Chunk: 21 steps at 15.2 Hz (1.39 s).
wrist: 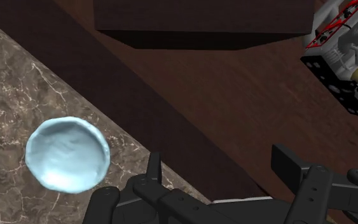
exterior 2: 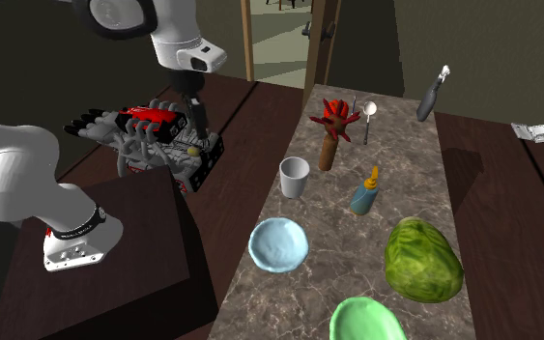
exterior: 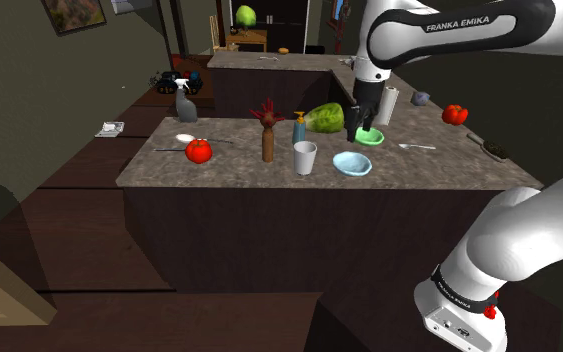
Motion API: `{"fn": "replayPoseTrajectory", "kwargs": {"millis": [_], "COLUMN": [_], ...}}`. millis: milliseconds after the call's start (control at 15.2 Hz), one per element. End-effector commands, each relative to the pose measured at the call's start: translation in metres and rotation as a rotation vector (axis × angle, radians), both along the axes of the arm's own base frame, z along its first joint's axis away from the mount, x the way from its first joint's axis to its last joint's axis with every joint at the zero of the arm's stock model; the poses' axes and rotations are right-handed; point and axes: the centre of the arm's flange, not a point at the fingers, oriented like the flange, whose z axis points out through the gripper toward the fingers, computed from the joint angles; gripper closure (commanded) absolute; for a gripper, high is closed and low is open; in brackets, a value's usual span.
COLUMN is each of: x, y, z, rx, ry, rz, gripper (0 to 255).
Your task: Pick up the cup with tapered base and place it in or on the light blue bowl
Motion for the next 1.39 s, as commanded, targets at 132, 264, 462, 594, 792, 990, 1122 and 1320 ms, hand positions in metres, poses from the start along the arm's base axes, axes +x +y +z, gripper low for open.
{"fn": "replayPoseTrajectory", "kwargs": {"millis": [132,264,462,594,792,990,1122,1320], "x": [0.039,0.058,0.088,0.107,0.136,0.166,0.186,0.215], "y": [-0.023,-0.034,-0.050,-0.060,-0.075,-0.090,-0.100,-0.114], "z": [-0.030,-0.044,-0.066,-0.080,-0.101,-0.123,-0.137,-0.158], "rx": [0.011,0.017,0.026,0.032,0.041,0.049,0.055,0.064], "ry": [-0.010,-0.014,-0.021,-0.025,-0.032,-0.038,-0.042,-0.049], "rz": [0.003,0.005,0.007,0.009,0.011,0.014,0.015,0.017], "gripper": [0,0,0,0,0,0,0,0]}}
